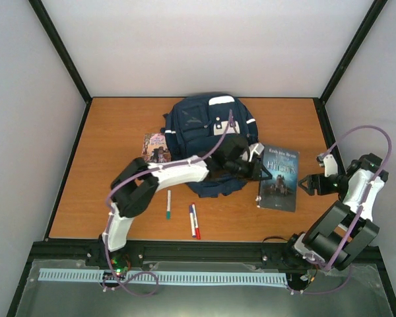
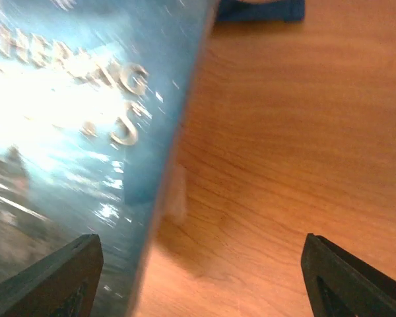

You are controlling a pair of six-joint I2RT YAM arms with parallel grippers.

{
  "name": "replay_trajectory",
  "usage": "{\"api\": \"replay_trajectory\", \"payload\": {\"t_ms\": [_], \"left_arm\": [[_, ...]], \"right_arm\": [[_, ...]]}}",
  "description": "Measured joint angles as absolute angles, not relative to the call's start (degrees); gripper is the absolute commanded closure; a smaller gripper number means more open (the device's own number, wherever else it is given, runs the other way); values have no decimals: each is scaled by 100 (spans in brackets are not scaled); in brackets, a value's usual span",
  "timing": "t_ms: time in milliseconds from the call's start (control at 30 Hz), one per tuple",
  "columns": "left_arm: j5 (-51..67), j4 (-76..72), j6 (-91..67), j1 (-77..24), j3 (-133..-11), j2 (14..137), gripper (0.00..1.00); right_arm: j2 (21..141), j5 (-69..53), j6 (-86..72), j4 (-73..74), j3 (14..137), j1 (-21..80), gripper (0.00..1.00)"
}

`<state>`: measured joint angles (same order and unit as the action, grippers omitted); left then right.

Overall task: Pack the student bag
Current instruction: Pick up the book from the center of the board.

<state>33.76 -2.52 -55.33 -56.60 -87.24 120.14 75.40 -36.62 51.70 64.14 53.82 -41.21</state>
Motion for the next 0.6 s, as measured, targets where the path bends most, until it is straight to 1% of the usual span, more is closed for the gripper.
{"api": "replay_trajectory", "payload": {"t_ms": [167, 367, 467, 600], "left_arm": [[3299, 475, -4700, -5367, -8611, 11032, 99], [3485, 681, -4322, -4792, -7907, 10123, 99], [3664, 740, -4213, -4386, -7524, 9824, 99], [3911, 738, -4058, -3992, -7133, 9463, 99]], "right_arm": [[7389, -4077, 5531, 6884, 5819, -4123, 13], [7699, -4866, 6206, 7795, 6335, -4121, 12], [7878, -5339, 6390, 8162, 6657, -4080, 9], [7828, -5778, 6449, 8364, 6904, -3712, 8]]}}
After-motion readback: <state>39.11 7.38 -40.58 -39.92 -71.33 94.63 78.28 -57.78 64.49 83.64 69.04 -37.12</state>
